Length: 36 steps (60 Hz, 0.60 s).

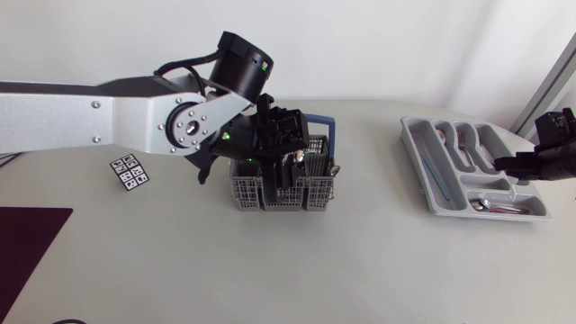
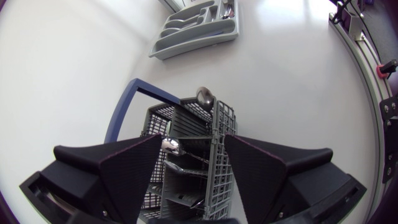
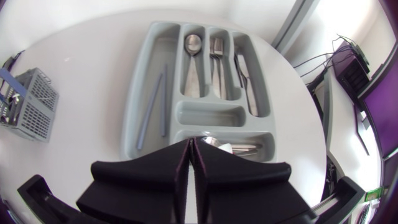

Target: Transfer all utensils from the basket to the drawer tray.

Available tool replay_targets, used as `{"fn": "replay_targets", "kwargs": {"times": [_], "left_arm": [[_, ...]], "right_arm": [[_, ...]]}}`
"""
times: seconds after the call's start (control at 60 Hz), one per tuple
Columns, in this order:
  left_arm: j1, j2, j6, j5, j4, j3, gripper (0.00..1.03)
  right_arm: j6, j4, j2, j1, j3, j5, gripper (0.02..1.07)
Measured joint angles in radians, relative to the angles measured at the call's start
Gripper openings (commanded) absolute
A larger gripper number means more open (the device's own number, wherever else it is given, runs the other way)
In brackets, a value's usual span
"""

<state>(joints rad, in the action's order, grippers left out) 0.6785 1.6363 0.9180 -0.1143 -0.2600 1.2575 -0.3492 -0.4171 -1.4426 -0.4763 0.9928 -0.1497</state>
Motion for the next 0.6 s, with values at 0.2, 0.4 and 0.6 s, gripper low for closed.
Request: {"fn": "replay_targets", "kwargs": {"times": [0.2,0.4,0.6], "left_arm": [[0.0,0.0,-0.003,0.003,0.0,0.0,0.72],[0.003,0.0,-0.003,0.008,0.0,0.0,0.72],[0.004,0.0,-0.003,0.008,0.0,0.0,0.72]], "right_arm": [[-0.02,0.124,-0.111,-0.045,-0.006,0.052,0.08],[-0.023,0.191,-0.239,-0.055,-0.006,0.103,0.26],[-0.022,0.2,-0.248,-0.019,-0.006,0.114,0.55]]}}
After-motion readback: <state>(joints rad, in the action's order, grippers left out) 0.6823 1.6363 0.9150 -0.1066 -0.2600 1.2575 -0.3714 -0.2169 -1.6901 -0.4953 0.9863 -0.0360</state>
